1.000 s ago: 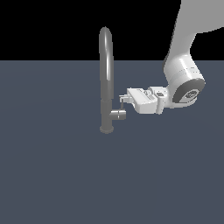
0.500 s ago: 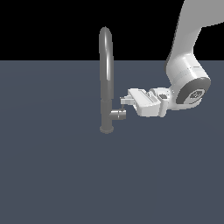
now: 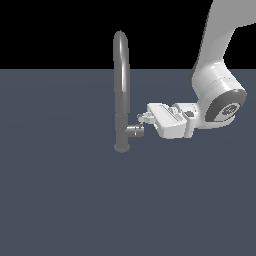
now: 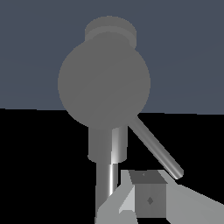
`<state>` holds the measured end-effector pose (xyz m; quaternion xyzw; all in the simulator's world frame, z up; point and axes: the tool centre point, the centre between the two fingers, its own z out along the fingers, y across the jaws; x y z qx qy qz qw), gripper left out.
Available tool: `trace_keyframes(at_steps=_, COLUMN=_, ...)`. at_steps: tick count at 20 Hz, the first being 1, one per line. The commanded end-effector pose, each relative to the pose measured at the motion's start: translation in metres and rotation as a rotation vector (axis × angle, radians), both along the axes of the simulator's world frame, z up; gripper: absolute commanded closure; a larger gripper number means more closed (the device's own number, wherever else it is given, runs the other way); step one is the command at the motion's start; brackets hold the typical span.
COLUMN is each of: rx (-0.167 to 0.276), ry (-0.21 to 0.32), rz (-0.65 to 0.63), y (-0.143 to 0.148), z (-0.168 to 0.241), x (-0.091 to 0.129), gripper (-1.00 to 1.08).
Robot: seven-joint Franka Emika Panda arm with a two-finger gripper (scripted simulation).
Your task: Turn on the faucet by rotating a designated handle.
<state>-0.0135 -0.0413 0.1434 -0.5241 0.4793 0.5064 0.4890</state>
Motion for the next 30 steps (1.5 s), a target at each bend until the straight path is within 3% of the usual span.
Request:
trace_keyframes(at_steps=1, rx=0.006, ry=0.020, rz=0.005, y=-0.001, z=-0.011, x=-0.017, gripper=1.08)
trace_keyframes(at_steps=4, rx=0.007, ry=0.023, rz=0.006, y=-0.002, z=-0.016, x=-0.025, gripper=1.08)
trace_keyframes(at_steps=5, rx=0.004, ry=0.002, rz=0.005, y=-0.001, z=-0.006, x=-0.015, gripper=1.08)
trace_keyframes(at_steps=11, rx=0.007, ry=0.022, rz=0.006, y=-0.003, z=-0.044, x=-0.038, gripper=1.08)
trace_keyframes(at_steps=13, rx=0.008, ry=-0.008, rz=0.010, y=-0.002, z=-0.024, x=-0.027, gripper=1.08)
trace_keyframes(at_steps=22, rx=0.007, ry=0.023, rz=0.006, y=-0.003, z=-0.079, x=-0.038, gripper=1.08)
trace_keyframes(at_steps=23, rx=0.007, ry=0.023, rz=0.006, y=-0.003, z=-0.079, x=-0.038, gripper=1.08)
trace_keyframes(at_steps=24, rx=0.013, ry=-0.016, rz=0.013, y=-0.002, z=-0.055, x=-0.027, gripper=1.08)
trace_keyframes(at_steps=30, rx=0.010, ry=0.004, rz=0.009, y=-0.002, z=-0.081, x=-0.024, gripper=1.08)
